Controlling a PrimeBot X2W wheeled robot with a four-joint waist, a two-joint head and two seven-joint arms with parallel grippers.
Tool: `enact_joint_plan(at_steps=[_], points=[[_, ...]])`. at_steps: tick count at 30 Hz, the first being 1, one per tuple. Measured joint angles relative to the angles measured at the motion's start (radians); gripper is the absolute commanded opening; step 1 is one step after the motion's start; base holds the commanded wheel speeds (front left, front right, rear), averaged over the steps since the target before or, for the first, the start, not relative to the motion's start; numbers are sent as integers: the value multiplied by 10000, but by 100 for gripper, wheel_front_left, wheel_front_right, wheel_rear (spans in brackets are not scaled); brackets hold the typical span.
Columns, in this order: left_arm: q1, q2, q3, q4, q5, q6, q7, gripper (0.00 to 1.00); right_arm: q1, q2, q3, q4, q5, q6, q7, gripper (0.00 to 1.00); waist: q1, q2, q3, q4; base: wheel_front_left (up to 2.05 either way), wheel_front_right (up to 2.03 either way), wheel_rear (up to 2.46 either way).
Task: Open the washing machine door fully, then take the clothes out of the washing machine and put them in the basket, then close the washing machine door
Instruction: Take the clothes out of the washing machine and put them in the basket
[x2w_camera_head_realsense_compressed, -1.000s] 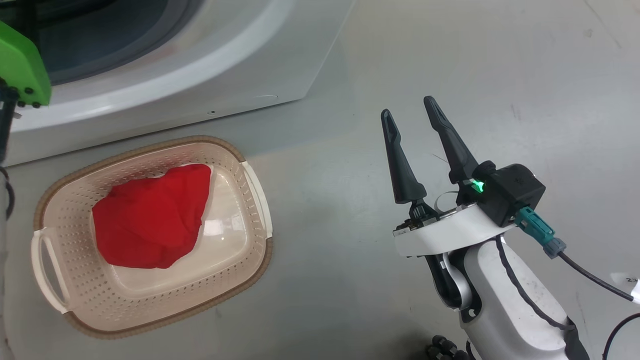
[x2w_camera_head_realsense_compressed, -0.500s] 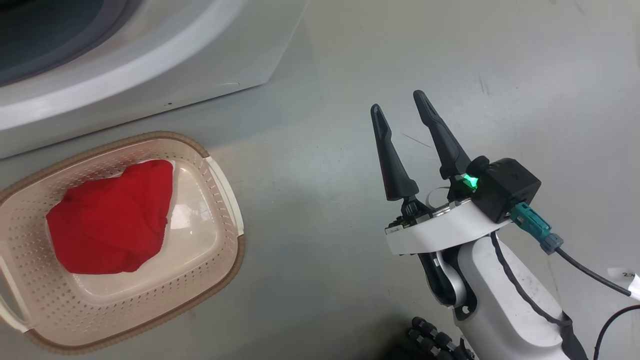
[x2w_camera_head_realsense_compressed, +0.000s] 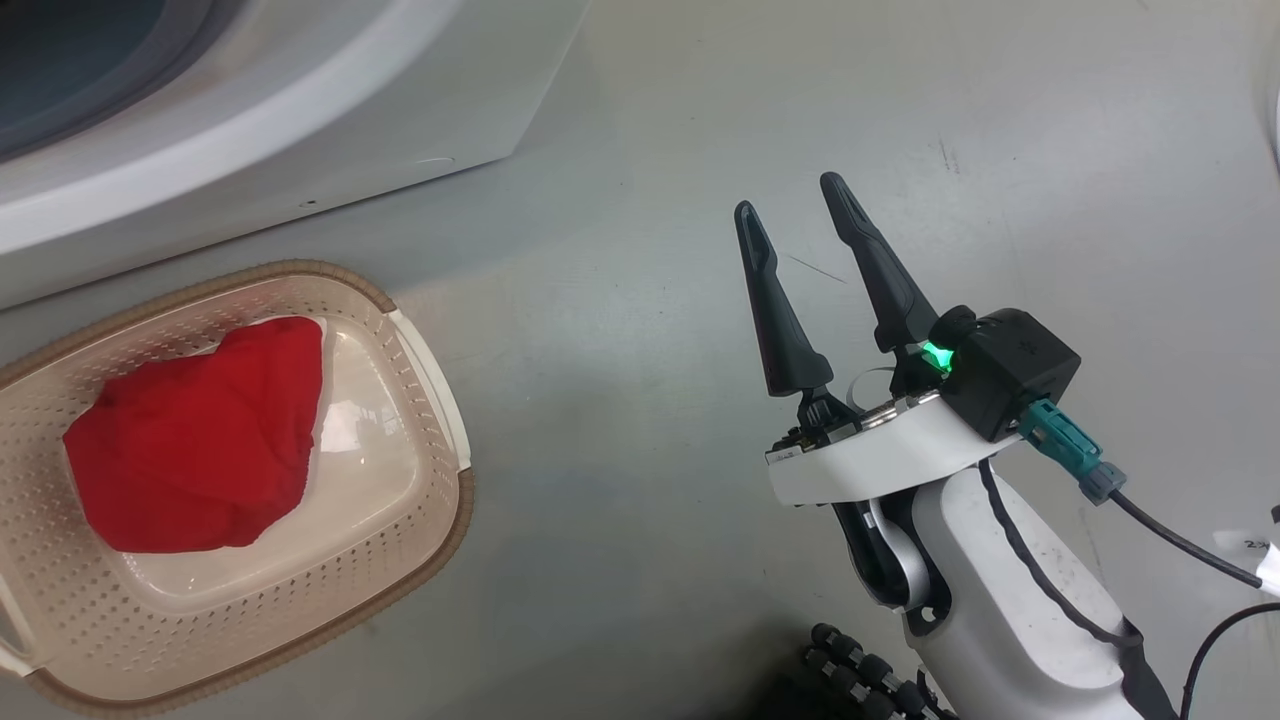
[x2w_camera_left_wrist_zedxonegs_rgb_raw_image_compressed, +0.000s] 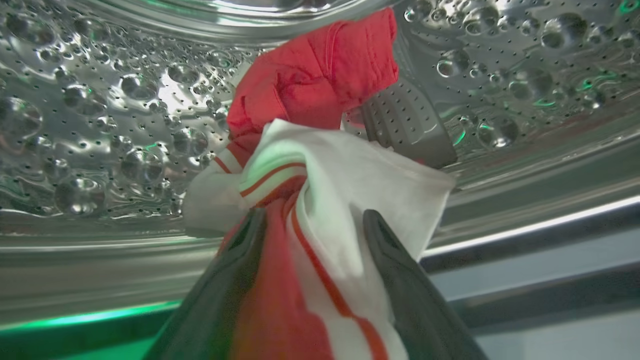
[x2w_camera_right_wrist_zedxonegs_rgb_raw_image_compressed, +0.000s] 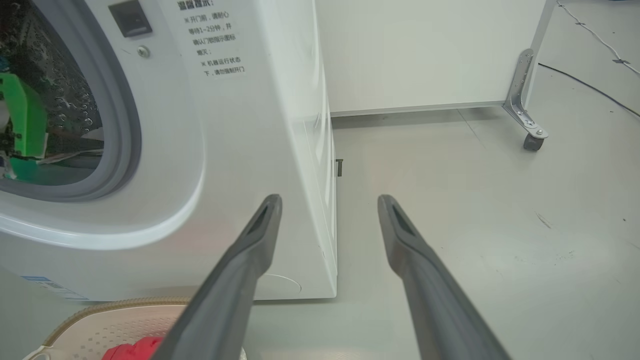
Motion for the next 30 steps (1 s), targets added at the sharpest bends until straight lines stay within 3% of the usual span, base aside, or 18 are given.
enact_joint_plan(at_steps=[2, 3, 4, 5, 6, 17, 30], points=[[-39, 0, 4, 63, -10, 8, 73, 100, -6, -2, 2, 0, 0, 0, 0, 100, 0, 0, 4, 2, 0, 0, 0], [-97, -4, 17, 128, -38, 42, 173, 81, -22, 0, 10, 0, 0, 0, 0, 100, 0, 0, 6, 4, 0, 0, 0], [-188, -12, 15, 201, -86, 46, 303, 47, -35, 0, 12, 0, 0, 0, 0, 100, 0, 0, 8, 6, 0, 0, 0], [-257, -21, 15, 253, -96, 46, 408, 35, -47, -2, 13, 2, 0, 0, 0, 100, 0, 0, 10, 8, 0, 0, 0], [-310, -23, 10, 295, -96, 46, 474, 0, -61, 0, 15, 2, 0, 0, 0, 100, 0, 0, 12, 11, 0, 0, 0], [-519, -219, -88, 543, -86, 71, 322, 0, -181, -4, -58, 67, -10, -4, 0, 100, 0, 0, -22, 105, 0, 0, 0], [-502, -1248, 221, 546, -669, 71, -1624, 0, -182, -4, -259, 288, -253, -75, 0, 100, -1, 0, -371, 521, 0, 0, 0]])
